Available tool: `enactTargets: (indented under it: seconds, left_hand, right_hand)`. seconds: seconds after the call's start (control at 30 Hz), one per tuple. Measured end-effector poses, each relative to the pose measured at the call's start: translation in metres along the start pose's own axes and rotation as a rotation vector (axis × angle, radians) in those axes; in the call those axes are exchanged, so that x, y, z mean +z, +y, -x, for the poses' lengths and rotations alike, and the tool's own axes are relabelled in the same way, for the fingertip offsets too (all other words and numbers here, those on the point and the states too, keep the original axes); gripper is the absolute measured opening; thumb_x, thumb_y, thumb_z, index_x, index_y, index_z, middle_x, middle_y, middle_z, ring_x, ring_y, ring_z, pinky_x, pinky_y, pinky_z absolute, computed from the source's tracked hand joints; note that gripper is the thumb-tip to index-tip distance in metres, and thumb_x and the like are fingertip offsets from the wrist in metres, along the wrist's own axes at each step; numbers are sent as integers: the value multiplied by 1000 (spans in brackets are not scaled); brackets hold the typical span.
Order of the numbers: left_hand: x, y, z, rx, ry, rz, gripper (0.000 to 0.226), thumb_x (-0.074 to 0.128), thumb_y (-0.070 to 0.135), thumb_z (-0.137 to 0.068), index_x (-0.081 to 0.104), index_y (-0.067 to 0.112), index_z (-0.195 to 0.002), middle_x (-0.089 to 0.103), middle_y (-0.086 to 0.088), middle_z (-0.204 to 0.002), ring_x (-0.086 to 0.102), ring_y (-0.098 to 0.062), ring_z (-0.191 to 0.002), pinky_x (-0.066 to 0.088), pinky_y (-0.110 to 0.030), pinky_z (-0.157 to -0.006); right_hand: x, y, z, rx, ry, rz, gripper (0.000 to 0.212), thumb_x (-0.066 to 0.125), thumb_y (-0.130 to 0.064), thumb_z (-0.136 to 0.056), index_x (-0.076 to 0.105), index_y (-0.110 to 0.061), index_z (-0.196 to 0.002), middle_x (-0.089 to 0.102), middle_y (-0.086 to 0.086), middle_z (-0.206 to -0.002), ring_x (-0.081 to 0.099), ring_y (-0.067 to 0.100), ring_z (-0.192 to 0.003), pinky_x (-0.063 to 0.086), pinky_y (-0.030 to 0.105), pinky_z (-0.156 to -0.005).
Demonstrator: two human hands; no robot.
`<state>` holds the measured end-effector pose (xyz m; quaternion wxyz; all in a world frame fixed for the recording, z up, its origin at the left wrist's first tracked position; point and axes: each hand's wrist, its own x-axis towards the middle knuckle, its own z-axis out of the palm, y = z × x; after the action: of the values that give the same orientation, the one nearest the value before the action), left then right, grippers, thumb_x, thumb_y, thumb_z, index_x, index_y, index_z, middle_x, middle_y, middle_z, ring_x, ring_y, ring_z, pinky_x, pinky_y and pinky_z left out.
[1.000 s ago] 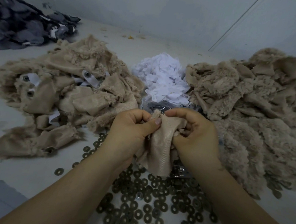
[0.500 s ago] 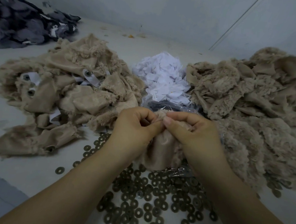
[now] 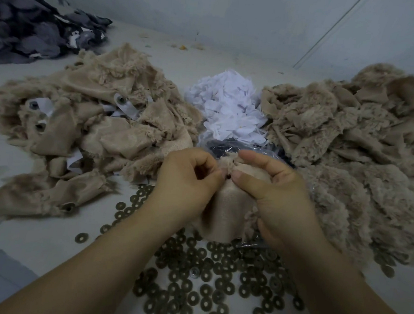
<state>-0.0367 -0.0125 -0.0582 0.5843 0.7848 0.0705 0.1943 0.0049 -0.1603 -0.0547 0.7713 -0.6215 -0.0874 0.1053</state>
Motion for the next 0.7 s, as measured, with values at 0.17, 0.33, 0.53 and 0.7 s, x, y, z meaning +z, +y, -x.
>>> enactTargets:
  seconds: [0.17, 0.33, 0.53, 0.7]
  left_hand:
    - [-2, 1, -7, -65, -26, 30, 23, 76, 4, -80, 62, 5, -62, 52, 7, -45, 44, -3, -40, 35, -15, -41]
    - [-11, 2, -21, -156, -131, 84, 21, 80, 0, -75, 63, 7, -65, 55, 0, -52, 47, -10, -45, 38, -19, -42]
    - [-12, -6, -84, 243, -49, -616, 32, 64, -6, -79, 69, 10, -107, 61, -4, -104, 59, -15, -95, 50, -25, -79]
    - [3, -19, -118, 330, -223, -871, 27, 55, -7, -81, 64, 3, -105, 52, -11, -115, 57, -36, -97, 50, -49, -81]
  right_hand:
    - [0, 1, 3, -149, -95, 311, 43, 65, -1, -91, 75, -39, -110, 73, -21, -111, 68, 9, -104, 59, 32, -88]
    - [0, 8, -4, 29, -86, 195, 34, 61, 1, -92, 81, -26, -93, 78, 0, -97, 73, 15, -99, 58, 31, -89]
    - [-8, 18, -12, 83, 8, 205, 28, 63, -8, -94, 80, -30, -97, 70, 30, -104, 42, 70, -109, 38, 82, -84]
    - [-6, 15, -12, 94, -11, 203, 30, 62, -7, -95, 80, -31, -96, 77, 11, -98, 63, 48, -108, 56, 58, -89]
